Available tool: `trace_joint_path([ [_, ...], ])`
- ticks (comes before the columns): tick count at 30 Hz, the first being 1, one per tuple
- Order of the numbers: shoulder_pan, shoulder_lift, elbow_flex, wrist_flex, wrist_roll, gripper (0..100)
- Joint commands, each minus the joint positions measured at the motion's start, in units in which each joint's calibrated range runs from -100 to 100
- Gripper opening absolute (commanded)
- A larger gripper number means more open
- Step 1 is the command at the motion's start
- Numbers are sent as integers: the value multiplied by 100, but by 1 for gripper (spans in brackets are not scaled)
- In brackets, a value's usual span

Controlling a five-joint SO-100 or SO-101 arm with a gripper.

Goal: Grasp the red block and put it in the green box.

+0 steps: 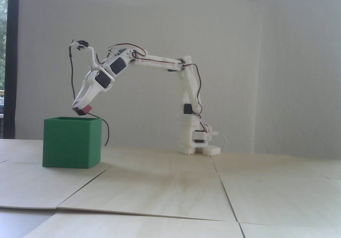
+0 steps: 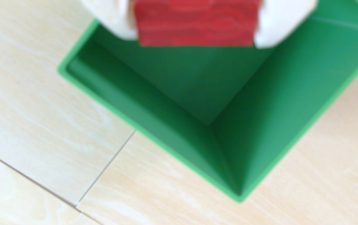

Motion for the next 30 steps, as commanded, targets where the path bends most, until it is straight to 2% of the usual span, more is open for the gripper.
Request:
trace_joint_path([
  [1, -26, -193, -500, -202, 18, 21],
  [16, -227, -493, -536, -202, 13, 21],
  [23, -1377, -2364, 360, 152, -34, 21],
  [30, -2704, -4330, 2800, 396, -39, 19],
])
